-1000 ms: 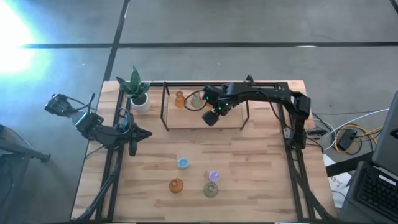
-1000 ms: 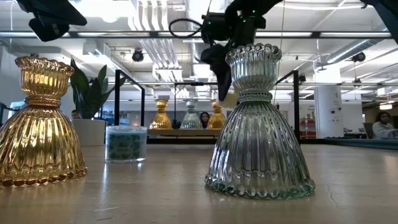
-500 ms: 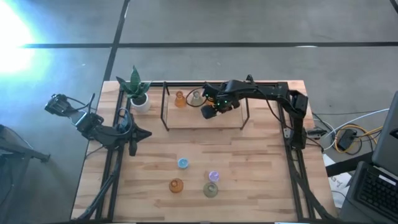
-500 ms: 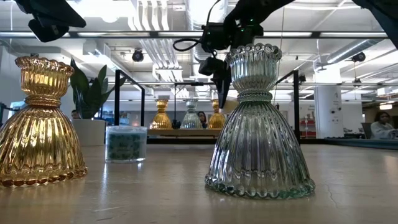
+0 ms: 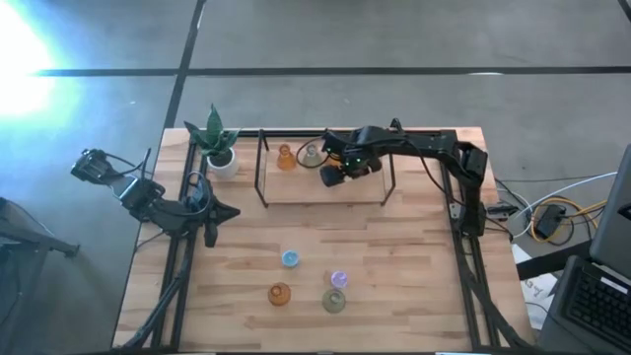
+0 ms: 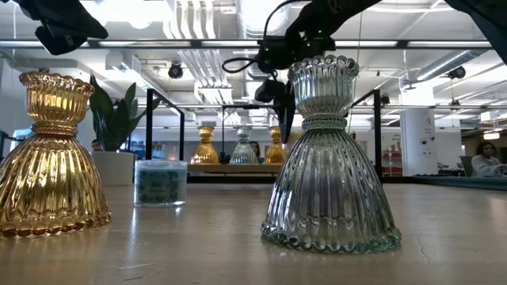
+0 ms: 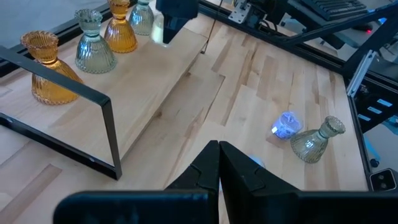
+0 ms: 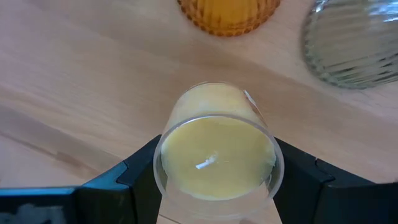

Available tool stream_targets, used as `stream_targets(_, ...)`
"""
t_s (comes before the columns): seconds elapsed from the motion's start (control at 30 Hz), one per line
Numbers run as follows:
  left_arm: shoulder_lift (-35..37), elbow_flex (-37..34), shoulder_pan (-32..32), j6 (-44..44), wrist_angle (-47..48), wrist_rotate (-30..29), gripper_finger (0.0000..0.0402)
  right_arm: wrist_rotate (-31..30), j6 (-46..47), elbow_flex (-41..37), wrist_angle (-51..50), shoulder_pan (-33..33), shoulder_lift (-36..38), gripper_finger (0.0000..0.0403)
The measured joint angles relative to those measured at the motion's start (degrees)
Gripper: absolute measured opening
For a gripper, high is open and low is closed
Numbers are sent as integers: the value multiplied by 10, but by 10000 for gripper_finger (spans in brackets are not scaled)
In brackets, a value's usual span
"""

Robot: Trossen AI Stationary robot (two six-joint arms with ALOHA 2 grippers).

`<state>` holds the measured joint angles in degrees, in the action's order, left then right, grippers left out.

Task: Pick & Place candle stick holders
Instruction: Put the yellow candle on the shelf

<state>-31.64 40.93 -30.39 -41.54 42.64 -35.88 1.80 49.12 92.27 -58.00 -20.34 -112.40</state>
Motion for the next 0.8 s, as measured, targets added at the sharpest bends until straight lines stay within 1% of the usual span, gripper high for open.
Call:
stream_targets(0.07, 0, 0, 0, 0, 0, 0, 12, 12, -2, 0, 0, -1, -8, 224)
stream_targets(0.4, 0, 0, 0, -1, -1, 1, 12, 12, -14, -1, -5, -1, -29, 224)
stream_targets(0.6, 0, 0, 0, -1, -1, 1, 12, -1, -14, -2, -5, -1, -29, 224)
stream_targets(0.7, 0, 0, 0, -1, -1, 1, 12, -3, -14, -2, -5, -1, -29, 234)
stream_targets(0.8, 0, 0, 0, -1, -1, 1, 12, -3, -16, -2, -4, -1, -29, 252)
